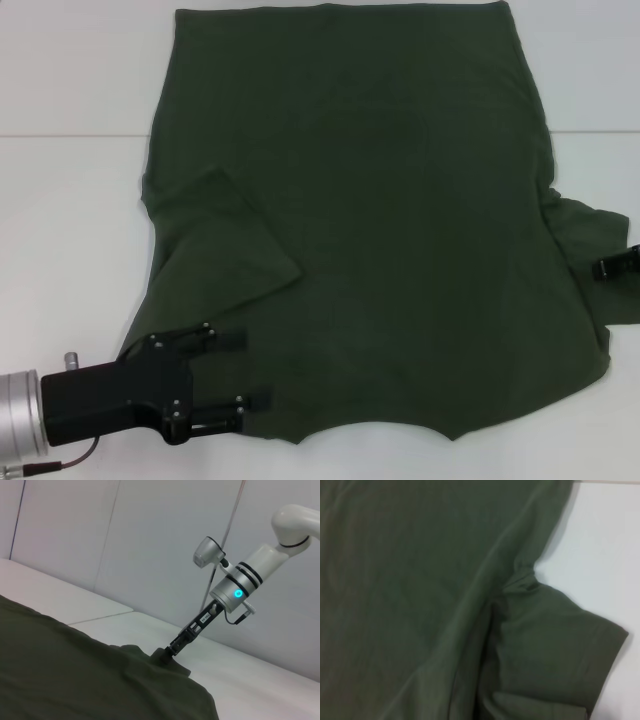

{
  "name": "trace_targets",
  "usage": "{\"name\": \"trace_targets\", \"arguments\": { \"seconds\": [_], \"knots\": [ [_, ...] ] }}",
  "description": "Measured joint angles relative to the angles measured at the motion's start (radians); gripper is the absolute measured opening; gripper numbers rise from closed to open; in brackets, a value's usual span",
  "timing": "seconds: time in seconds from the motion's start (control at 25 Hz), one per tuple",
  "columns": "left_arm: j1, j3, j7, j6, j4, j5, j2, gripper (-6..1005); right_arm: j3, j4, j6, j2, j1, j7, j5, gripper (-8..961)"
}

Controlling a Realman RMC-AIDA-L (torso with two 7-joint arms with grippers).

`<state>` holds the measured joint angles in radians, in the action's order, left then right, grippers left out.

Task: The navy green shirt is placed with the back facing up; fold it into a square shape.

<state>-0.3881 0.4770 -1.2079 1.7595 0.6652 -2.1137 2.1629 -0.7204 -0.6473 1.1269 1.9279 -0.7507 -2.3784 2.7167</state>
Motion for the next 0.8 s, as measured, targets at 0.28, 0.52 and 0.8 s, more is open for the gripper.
{"name": "trace_targets", "arguments": {
  "seconds": [0.28,0.52,0.8],
  "knots": [
    [-0.003,0.0,0.0,0.0,-0.007,0.0,0.0,823,-0.041,0.0,-0.004,0.003,0.003,-0.007,0.003,851],
    [-0.003,0.0,-0.001,0.0,-0.007,0.0,0.0,823,-0.041,0.0,-0.006,0.003,0.004,-0.008,0.003,605],
    [-0.003,0.0,-0.001,0.0,-0.009,0.0,0.0,823,-0.041,0.0,-0.006,0.003,0.002,-0.009,0.003,278]
  ]
}}
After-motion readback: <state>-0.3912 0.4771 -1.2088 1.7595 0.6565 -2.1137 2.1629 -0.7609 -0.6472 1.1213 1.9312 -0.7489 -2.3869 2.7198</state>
